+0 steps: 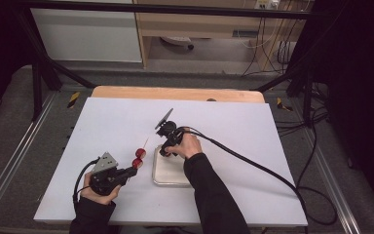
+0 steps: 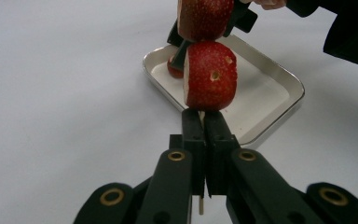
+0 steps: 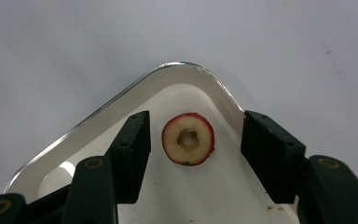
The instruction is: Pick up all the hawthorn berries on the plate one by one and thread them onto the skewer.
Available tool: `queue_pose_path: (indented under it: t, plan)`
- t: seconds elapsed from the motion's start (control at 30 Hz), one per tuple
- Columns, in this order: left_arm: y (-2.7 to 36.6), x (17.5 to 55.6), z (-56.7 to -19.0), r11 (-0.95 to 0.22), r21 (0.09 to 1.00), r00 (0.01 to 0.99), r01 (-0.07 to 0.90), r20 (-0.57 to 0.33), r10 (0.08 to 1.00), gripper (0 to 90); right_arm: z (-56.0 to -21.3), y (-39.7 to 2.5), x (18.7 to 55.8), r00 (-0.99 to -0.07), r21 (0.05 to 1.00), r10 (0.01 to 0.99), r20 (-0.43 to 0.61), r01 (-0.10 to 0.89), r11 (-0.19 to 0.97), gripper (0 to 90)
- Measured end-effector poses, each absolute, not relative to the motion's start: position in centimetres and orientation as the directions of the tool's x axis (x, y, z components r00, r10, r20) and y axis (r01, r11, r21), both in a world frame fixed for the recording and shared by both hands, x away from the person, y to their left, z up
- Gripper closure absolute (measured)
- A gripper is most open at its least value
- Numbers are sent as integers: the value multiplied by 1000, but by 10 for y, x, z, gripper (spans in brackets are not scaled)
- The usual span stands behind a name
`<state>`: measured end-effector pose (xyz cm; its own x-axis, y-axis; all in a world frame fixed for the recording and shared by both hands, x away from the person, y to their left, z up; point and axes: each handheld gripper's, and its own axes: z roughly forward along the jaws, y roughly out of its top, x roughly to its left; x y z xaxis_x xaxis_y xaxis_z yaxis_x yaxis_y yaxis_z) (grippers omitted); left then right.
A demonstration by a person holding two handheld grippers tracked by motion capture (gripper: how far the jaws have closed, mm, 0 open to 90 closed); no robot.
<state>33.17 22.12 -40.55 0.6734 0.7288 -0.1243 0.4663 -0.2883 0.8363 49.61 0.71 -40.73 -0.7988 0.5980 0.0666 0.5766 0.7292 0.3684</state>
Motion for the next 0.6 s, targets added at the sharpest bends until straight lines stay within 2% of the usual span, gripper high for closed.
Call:
queue_pose_path:
  t: [0.2,0.6]
  plan:
    - [221,332,-406,-289,836,673,467,-123,729,885,-408,8,500,-796,348,602,70,585,732,505]
    - [221,331,-406,-292,837,675,464,-120,728,885,-411,10,499,-792,330,604,85,595,733,541]
